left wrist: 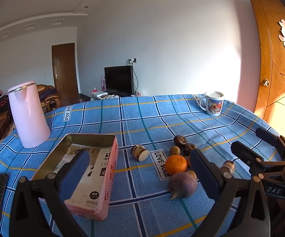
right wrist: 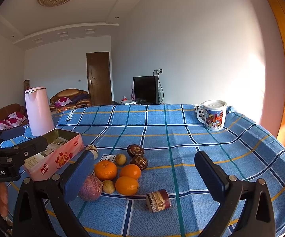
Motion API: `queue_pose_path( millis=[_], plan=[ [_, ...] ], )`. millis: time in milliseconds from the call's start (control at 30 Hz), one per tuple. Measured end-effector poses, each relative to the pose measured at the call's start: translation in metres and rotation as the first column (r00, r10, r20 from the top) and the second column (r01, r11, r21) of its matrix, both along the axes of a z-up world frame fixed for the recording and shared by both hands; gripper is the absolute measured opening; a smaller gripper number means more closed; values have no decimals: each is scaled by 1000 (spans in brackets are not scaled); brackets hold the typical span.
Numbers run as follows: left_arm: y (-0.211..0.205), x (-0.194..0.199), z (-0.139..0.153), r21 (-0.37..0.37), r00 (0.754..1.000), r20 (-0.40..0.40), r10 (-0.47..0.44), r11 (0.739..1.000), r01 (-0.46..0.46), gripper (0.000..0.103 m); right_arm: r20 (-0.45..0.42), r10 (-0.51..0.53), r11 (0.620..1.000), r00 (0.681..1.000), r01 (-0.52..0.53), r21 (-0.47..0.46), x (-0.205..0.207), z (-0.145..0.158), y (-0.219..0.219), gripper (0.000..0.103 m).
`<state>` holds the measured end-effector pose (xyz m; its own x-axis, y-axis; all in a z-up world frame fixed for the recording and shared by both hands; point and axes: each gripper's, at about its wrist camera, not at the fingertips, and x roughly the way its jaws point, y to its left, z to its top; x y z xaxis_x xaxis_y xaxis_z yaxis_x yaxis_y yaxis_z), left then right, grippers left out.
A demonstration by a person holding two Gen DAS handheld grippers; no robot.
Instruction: Organize fruits
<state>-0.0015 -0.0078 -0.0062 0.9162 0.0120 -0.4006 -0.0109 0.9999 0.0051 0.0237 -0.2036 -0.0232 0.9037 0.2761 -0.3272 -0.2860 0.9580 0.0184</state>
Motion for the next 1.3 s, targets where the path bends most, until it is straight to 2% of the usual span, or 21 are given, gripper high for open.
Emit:
queue_pose_path(
  millis=[1100, 1300],
  plan=[
    [-3, -1, -1, -2, 1000, -2, -8, 1000, 8, 103, -4, 5, 1000, 1000, -5, -5, -1, -2, 0, 102],
    [-9, 5, -16, -12, 999, -35, -30, 999, 30, 103, -5, -36, 998, 999, 35, -47, 1, -10, -10, 102]
  ],
)
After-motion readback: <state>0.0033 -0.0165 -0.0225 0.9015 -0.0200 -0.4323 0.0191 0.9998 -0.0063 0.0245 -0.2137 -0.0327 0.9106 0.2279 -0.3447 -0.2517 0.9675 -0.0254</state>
